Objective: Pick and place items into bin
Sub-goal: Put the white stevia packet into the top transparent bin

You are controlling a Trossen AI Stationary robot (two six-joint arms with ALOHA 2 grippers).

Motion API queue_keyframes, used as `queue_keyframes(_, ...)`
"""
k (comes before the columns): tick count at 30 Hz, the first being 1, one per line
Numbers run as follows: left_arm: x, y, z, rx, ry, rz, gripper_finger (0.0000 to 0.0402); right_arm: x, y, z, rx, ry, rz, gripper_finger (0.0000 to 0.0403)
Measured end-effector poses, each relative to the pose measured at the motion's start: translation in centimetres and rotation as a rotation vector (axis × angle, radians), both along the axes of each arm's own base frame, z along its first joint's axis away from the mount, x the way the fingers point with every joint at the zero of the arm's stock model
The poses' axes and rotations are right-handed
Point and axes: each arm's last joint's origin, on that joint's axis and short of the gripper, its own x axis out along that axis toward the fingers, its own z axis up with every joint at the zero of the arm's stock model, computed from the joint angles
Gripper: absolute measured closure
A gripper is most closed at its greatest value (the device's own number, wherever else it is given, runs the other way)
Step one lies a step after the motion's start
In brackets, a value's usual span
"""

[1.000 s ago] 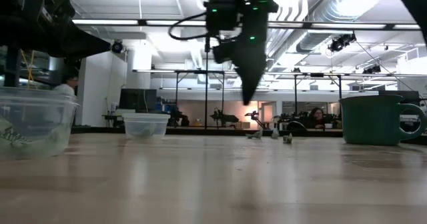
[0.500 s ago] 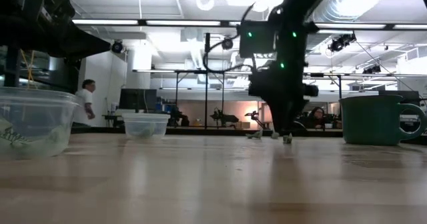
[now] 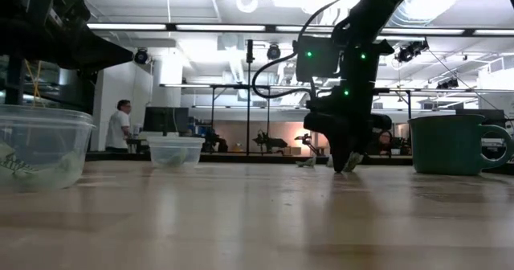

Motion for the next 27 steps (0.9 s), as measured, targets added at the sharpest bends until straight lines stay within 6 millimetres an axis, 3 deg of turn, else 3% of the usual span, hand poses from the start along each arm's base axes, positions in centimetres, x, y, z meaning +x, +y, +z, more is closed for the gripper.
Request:
queue_keyframes(8,0.0,0.0,0.0,0.0,0.0,0.0,0.0346,0.4,-0.1,0.0,-0.017,-0.029,0.063,0.0339)
queue_keyframes(12,0.0,0.0,0.0,0.0,0.0,0.0,0.0346,1.6,-0.2,0.3,-0.041,-0.138,0.129,0.0393)
queue_keyframes(16,0.0,0.0,0.0,0.0,0.0,0.0,0.0346,3.9,-0.4,1.4,-0.064,-0.388,0.257,0.0386)
queue_keyframes(21,0.0,0.0,0.0,0.0,0.0,0.0,0.0346,7.1,-0.7,5.1,-0.26,-0.843,0.471,0.0398)
queue_keyframes(24,0.0,0.0,0.0,0.0,0.0,0.0,0.0346,7.9,-0.7,7.2,-0.394,-1.044,0.572,0.0392)
queue_keyframes(27,0.0,0.0,0.0,0.0,0.0,0.0,0.0346,8.2,-0.8,8.3,-0.463,-1.113,0.598,0.0385)
